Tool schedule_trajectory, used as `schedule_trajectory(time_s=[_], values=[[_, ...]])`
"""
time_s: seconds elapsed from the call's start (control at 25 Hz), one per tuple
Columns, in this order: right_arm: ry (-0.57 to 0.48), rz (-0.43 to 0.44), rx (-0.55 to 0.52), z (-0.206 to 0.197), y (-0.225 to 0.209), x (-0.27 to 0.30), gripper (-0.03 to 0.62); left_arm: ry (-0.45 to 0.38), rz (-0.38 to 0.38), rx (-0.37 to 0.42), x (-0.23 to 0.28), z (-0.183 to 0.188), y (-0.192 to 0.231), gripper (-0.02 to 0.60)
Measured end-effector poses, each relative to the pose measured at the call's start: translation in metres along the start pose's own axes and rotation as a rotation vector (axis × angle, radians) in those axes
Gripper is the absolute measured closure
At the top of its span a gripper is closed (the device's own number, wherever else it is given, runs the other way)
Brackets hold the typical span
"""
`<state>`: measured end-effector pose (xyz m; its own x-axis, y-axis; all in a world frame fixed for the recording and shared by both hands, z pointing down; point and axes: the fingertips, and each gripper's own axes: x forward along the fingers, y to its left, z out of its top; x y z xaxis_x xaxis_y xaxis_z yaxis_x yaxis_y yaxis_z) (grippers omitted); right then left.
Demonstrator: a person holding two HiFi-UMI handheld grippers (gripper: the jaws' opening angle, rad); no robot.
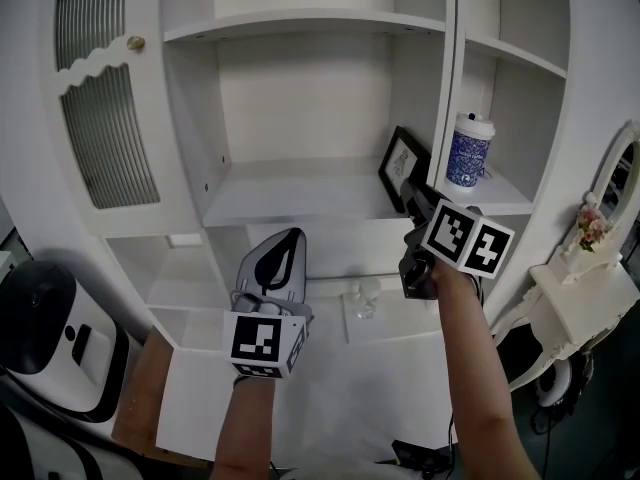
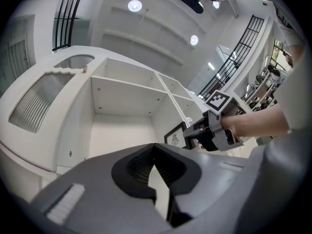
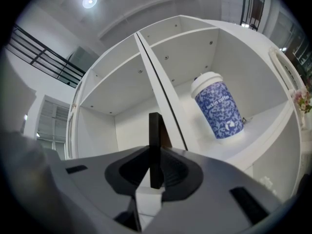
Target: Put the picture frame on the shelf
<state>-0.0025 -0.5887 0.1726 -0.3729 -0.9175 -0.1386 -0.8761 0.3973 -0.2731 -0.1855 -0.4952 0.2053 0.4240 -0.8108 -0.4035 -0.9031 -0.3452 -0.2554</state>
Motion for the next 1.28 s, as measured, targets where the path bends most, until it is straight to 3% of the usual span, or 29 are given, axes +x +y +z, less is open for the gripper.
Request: schedule_trajectory(time_s=[0.48, 0.76, 1.28], values=[[0.014, -0.049, 0.023, 0.0, 0.003, -0.001, 0.523, -0.003, 0.002, 0.02, -0.004, 0.006, -0.002, 0.575], [0.007, -0.042, -0.014, 0.006, 0.009, -0.013, 0.399, -0.013, -0.008, 0.017, -0.005, 0.011, -0.007, 0.575], [-0.028, -0.031, -0.069, 0.017, 0.004, -0.042, 0.401, -0.045, -0.024, 0.057, 0.024, 0.043, -0.012, 0.575]])
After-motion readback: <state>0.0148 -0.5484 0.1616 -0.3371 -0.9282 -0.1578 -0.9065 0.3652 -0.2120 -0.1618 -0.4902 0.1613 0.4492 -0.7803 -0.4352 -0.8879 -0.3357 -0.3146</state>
